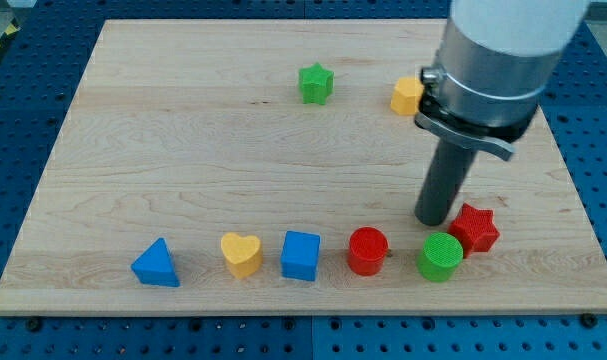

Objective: Point your arm at the yellow hexagon

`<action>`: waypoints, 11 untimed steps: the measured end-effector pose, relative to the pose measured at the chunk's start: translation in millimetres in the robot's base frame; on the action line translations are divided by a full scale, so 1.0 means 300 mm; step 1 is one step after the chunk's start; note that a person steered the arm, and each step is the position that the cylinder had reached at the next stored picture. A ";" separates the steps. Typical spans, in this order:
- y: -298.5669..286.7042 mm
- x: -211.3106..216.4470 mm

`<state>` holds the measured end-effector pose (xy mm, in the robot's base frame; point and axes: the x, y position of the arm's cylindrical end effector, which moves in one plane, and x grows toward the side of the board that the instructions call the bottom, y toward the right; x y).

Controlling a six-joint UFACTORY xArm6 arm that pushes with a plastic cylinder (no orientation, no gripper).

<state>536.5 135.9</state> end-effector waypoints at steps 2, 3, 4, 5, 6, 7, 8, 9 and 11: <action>0.117 0.058; 0.090 -0.006; 0.028 -0.166; -0.051 -0.330; -0.198 -0.471; -0.265 -0.621; -0.221 -0.722; -0.143 -0.779; -0.124 -0.769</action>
